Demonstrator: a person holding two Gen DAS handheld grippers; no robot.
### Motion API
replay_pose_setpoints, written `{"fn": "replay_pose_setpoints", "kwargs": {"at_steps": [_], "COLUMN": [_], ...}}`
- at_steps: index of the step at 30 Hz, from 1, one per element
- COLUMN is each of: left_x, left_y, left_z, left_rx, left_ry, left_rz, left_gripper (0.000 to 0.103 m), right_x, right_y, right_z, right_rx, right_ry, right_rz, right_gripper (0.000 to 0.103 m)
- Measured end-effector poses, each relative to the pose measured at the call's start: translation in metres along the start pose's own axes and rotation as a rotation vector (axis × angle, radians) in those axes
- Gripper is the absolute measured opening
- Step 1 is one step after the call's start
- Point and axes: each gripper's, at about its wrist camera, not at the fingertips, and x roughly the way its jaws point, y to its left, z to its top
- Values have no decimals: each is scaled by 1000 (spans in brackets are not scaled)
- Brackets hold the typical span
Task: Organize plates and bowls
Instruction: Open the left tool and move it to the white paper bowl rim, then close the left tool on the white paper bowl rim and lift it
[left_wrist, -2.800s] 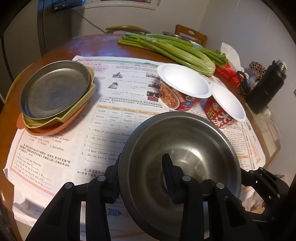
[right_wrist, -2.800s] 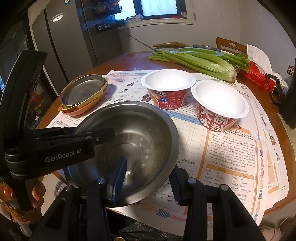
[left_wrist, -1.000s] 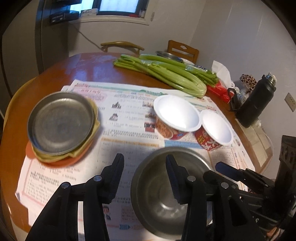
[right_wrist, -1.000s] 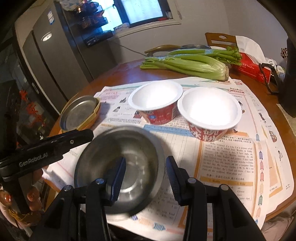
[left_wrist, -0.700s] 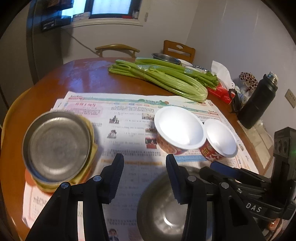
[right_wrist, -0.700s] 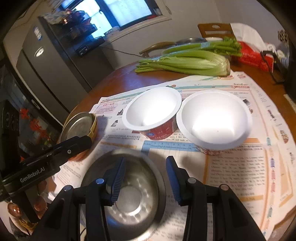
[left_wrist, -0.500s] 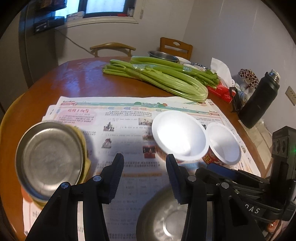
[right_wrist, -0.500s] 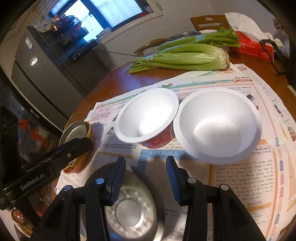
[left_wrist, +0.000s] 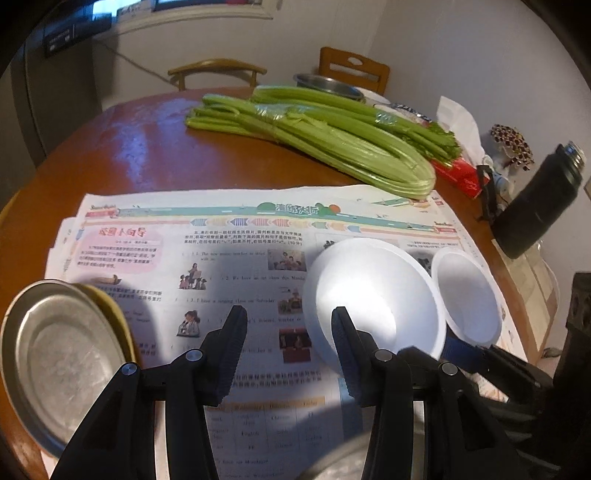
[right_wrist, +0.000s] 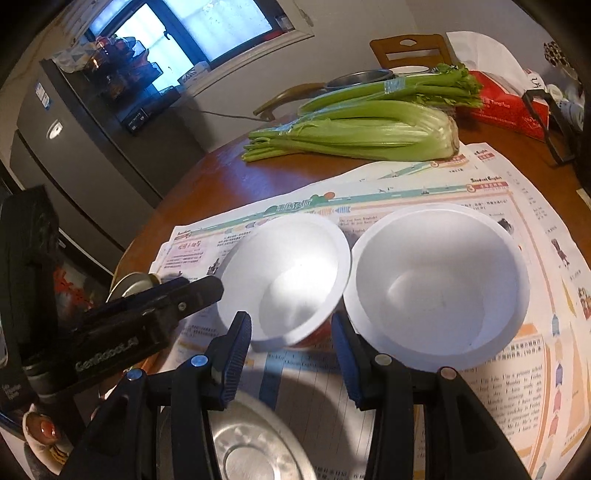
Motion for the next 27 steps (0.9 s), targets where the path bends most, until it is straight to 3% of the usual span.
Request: {"fn": "replay_pose_setpoints", "kwargs": {"at_steps": [9, 14, 27], "left_x": [26, 33, 8], "left_y": [-1, -4, -4], "left_z": [12, 11, 3], "left_rx": [-5, 6, 14], "left_ry": [38, 53, 4], "left_rz": [-50, -68, -64], "left_gripper": [49, 34, 31], "right_x": [13, 18, 10], "right_y": [11, 21, 30], "right_z": [8, 7, 5], "right_rx": [-94, -150, -171], "right_ry": [7, 10, -11], "right_rz": [-44, -46, -50], "right_gripper": [45, 45, 47]}}
